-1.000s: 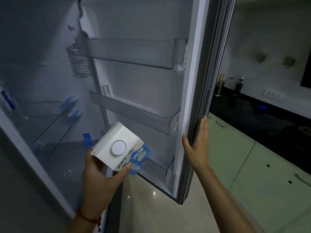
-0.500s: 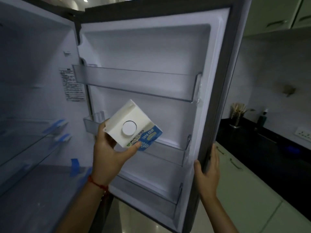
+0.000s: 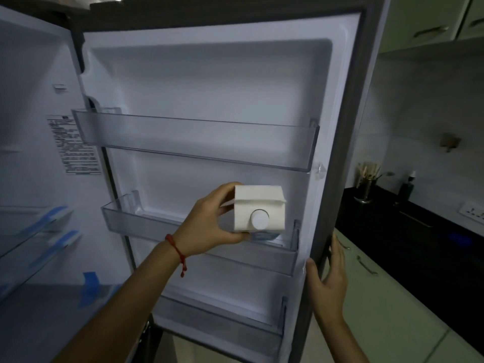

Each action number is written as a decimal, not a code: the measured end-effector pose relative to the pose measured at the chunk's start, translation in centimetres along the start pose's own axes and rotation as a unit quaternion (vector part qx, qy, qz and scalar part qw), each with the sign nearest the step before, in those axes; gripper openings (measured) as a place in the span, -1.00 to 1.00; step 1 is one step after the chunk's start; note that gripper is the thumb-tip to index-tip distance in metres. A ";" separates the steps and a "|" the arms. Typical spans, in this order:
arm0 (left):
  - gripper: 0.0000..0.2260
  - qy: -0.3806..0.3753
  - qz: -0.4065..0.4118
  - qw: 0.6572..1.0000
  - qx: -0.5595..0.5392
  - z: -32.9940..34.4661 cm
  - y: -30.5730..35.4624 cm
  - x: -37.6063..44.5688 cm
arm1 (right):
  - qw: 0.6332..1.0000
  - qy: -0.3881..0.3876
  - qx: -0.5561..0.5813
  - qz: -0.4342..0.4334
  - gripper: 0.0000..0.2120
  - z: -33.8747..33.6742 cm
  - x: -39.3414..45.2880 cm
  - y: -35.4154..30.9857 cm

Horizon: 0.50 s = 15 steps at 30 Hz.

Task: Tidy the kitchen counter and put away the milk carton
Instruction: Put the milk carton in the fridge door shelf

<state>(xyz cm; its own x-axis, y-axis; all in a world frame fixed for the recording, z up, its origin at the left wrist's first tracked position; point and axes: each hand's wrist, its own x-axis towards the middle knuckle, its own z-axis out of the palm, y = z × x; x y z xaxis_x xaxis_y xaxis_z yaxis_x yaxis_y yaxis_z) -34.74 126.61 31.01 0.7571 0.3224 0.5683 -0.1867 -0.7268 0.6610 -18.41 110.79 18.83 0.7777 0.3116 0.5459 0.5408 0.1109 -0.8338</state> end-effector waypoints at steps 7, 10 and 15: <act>-0.35 -0.073 -0.098 0.993 -0.001 0.8 -2.7 2.6 | 1.000 0.010 -0.004 -0.024 -0.35 0.5 1.1 1.2; -0.42 -0.079 -0.114 0.990 0.010 0.7 -3.0 2.8 | 0.999 0.009 0.003 -0.036 -0.38 0.7 1.4 1.7; -0.32 -0.023 -0.055 0.977 0.206 0.4 -3.4 0.7 | 0.999 0.001 0.015 -0.030 -0.35 0.7 1.4 1.8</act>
<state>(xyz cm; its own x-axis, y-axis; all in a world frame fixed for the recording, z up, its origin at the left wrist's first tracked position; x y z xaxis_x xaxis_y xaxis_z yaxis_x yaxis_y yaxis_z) -33.35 129.03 28.95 0.7876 0.3919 0.4754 0.1579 -0.8743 0.4591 -16.57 112.04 18.02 0.7457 0.3011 0.5944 0.5762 0.1566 -0.8022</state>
